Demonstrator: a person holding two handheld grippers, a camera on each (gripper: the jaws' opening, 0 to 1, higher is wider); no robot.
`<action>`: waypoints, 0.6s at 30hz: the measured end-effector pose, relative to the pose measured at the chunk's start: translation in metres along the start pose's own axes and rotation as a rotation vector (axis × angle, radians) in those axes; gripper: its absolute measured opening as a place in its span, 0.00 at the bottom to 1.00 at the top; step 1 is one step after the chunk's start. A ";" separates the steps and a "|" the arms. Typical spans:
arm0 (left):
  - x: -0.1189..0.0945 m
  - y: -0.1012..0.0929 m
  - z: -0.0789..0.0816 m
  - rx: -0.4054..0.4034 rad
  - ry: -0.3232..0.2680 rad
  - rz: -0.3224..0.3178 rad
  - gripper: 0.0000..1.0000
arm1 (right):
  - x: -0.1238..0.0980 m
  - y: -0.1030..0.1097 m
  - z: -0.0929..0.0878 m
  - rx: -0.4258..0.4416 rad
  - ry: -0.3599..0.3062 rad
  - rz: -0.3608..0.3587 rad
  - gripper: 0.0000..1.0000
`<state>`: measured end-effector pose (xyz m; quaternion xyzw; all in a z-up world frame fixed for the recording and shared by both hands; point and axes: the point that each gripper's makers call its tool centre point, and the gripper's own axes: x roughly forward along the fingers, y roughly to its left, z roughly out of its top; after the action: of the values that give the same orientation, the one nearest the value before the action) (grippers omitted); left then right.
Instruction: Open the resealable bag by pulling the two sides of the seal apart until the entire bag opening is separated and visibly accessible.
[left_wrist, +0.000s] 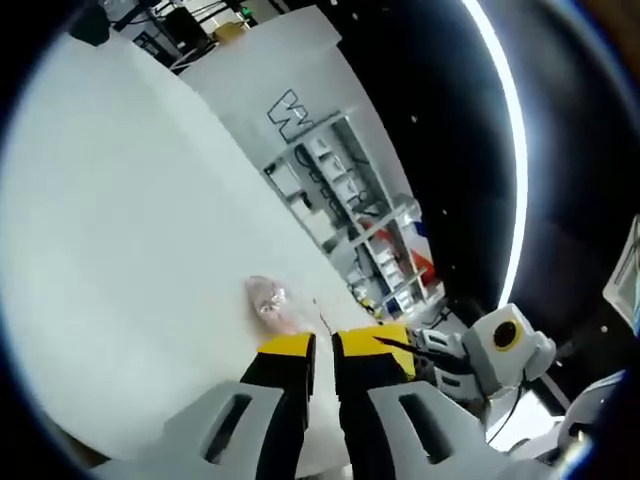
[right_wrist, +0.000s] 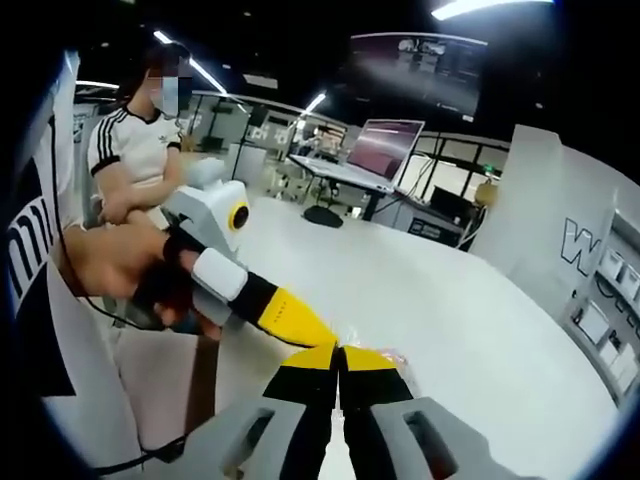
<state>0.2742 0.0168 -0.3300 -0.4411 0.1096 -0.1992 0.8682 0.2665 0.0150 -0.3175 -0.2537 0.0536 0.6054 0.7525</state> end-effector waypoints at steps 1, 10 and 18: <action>-0.001 0.003 0.001 0.035 -0.002 0.018 0.02 | 0.000 0.000 0.001 -0.001 -0.002 0.000 0.00; -0.001 0.002 0.007 0.018 -0.019 -0.005 0.03 | -0.003 -0.007 0.003 -0.001 -0.007 -0.013 0.00; 0.001 0.001 0.009 -0.012 -0.013 -0.015 0.15 | -0.002 -0.004 0.004 -0.004 -0.009 -0.010 0.00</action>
<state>0.2785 0.0231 -0.3252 -0.4482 0.1020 -0.2024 0.8647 0.2691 0.0139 -0.3121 -0.2527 0.0476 0.6031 0.7551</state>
